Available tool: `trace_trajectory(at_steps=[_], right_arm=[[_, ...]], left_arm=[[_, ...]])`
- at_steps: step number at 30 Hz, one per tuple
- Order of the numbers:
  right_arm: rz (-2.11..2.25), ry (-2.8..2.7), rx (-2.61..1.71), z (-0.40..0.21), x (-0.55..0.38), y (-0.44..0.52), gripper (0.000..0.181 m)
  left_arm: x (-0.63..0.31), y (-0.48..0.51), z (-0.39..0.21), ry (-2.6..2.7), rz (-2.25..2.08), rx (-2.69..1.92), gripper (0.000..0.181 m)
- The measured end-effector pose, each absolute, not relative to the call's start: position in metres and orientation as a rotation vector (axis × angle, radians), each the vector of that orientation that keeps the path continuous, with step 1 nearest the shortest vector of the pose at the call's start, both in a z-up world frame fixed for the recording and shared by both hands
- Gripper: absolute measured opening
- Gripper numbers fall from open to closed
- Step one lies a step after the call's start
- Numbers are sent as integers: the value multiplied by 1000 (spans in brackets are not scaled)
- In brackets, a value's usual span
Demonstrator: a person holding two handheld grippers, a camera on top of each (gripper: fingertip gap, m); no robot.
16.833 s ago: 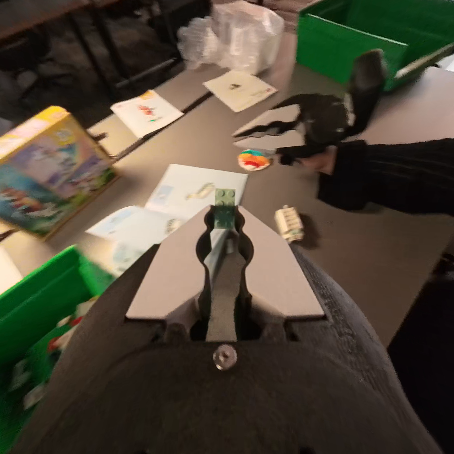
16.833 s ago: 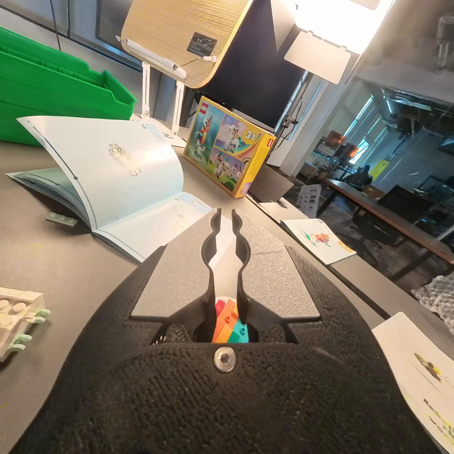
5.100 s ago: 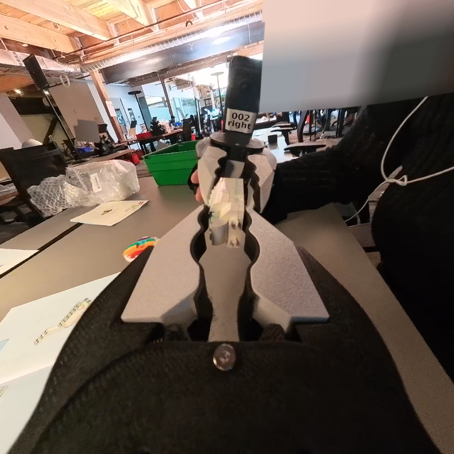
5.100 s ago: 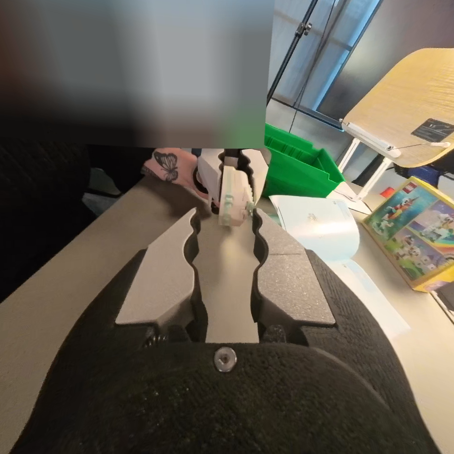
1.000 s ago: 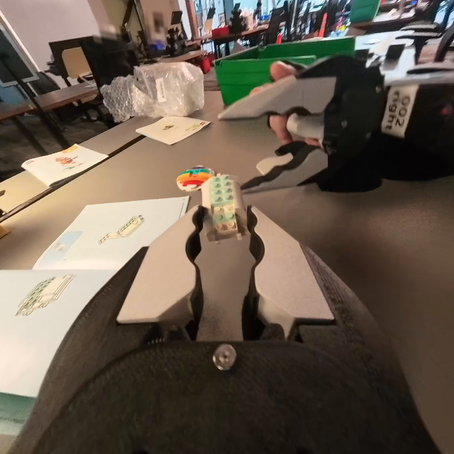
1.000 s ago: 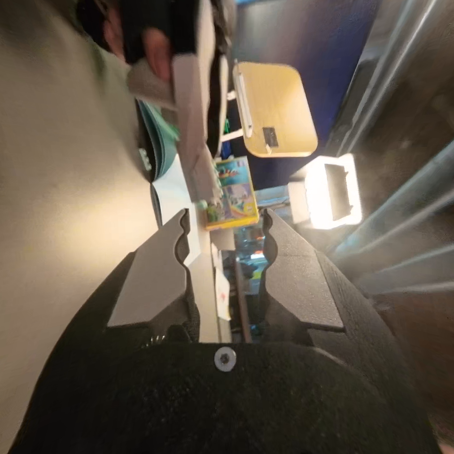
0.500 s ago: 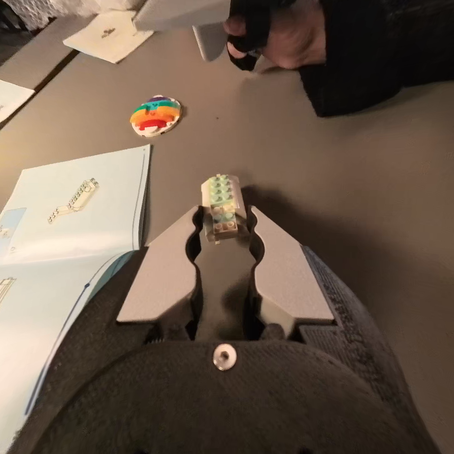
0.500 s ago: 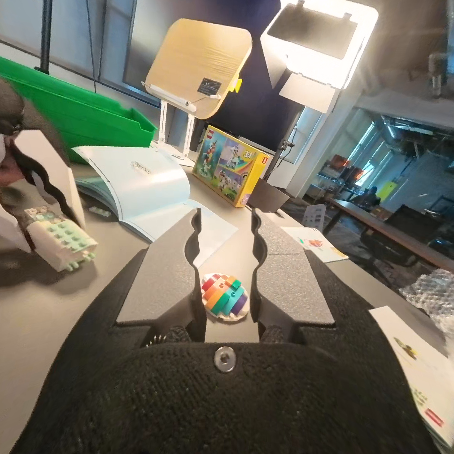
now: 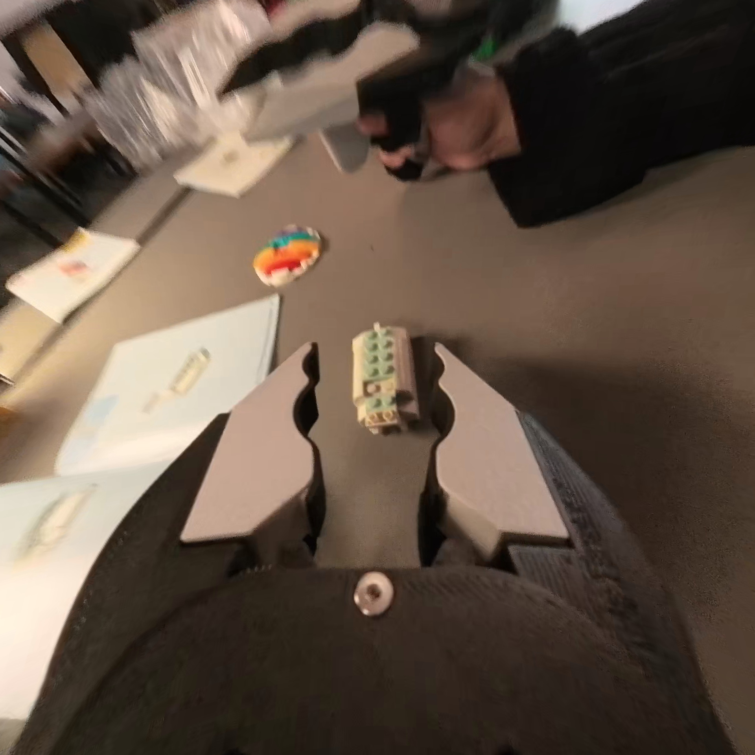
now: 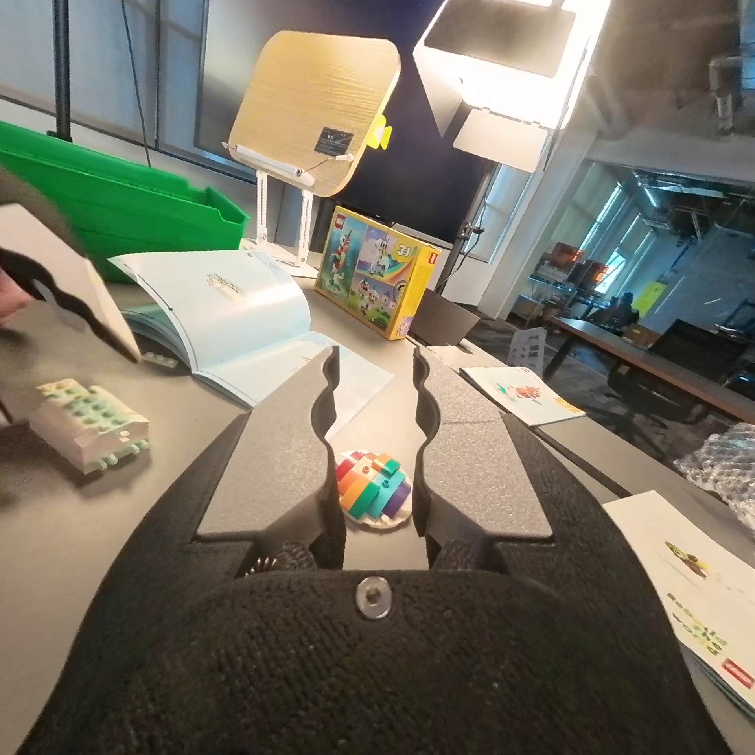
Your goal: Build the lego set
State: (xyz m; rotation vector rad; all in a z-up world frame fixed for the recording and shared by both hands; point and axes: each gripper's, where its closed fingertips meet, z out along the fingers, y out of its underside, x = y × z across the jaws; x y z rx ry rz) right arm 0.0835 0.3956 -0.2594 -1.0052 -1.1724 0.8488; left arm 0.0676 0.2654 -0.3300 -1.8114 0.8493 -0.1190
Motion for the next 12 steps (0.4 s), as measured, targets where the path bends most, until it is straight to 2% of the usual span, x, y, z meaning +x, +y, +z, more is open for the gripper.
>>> trace_trajectory(at_steps=[4, 7, 10, 12], right_arm=[[834, -1158, -1002, -258, 85, 398, 32], [837, -1158, -973, -255, 86, 395, 31], [809, -1150, -956, -254, 88, 396, 19], [772, -1149, -972, -256, 88, 401, 12]], left_arm=[[59, 270, -310, 880, 136, -1610, 45], [63, 266, -298, 922, 251, -1462, 27], [82, 254, -290, 1007, 290, -1293, 5], [91, 249, -289, 1043, 302, -1232, 0]])
